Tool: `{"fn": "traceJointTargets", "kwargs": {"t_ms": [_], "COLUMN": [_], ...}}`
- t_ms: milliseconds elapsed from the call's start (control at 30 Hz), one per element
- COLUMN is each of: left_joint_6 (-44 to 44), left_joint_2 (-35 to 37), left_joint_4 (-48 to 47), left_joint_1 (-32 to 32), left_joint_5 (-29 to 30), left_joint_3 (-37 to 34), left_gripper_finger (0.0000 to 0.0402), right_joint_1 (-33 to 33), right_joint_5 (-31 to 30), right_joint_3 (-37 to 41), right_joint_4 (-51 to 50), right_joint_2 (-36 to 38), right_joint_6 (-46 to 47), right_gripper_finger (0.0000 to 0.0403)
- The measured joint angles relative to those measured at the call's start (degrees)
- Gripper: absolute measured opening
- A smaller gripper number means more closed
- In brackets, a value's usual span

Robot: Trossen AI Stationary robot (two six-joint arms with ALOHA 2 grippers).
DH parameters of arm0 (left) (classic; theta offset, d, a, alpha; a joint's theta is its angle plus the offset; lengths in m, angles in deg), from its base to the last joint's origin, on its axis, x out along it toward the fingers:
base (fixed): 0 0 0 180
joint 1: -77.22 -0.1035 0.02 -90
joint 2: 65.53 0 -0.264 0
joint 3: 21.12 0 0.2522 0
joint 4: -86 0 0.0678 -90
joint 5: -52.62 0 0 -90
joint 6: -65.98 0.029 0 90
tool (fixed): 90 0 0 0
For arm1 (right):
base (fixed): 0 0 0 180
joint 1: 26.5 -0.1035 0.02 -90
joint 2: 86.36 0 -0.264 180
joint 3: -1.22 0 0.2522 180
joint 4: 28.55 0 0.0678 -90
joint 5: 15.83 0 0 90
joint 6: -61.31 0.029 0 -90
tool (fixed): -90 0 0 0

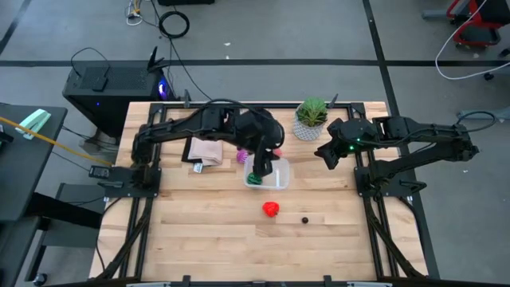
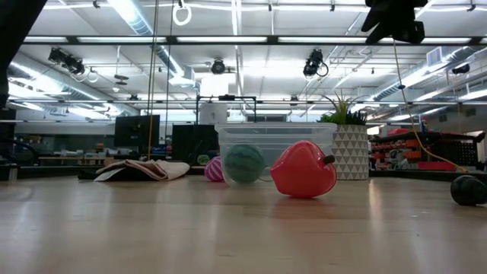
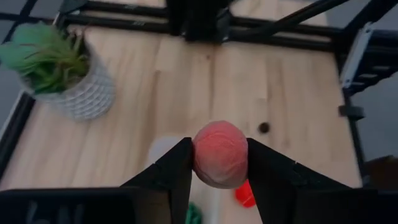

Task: Pick and placing Produce into tupperware
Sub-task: Put the peach into the transparent bin

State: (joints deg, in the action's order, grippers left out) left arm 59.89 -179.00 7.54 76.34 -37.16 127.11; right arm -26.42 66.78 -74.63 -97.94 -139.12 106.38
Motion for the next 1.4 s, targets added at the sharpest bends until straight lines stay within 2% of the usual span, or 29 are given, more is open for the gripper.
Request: {"fn": "traceJointTargets", "kwargs": {"t_ms": [333,600,1100,1400], "left_joint_6": [2.8,4.3,10.0,14.5], "left_joint_2": [-0.8,-3.1,-13.4,-19.4], "left_joint_4": [-0.8,-2.1,-4.8,-11.6], "left_joint_1": [-4.8,-5.4,-5.2,-4.0], "left_joint_5": [-0.4,-1.8,-5.4,-3.8], "left_joint_3": [0.0,0.0,0.0,0.0], "left_gripper_finger": [0.0137,0.0137,0.0134,0.0137], "right_joint_1": [0.0,0.0,0.0,0.0], "right_joint_5": [0.0,0.0,0.0,0.0], "right_joint_3": [0.0,0.0,0.0,0.0], "right_joint_4": [0.0,-0.1,-0.4,-0.5], "right_joint_2": [0.0,0.0,0.0,0.0], "right_joint_6": [-0.1,-1.6,-2.2,-2.2], "right_gripper_finger": [0.0129,0.0129,0.0129,0.0129]}}
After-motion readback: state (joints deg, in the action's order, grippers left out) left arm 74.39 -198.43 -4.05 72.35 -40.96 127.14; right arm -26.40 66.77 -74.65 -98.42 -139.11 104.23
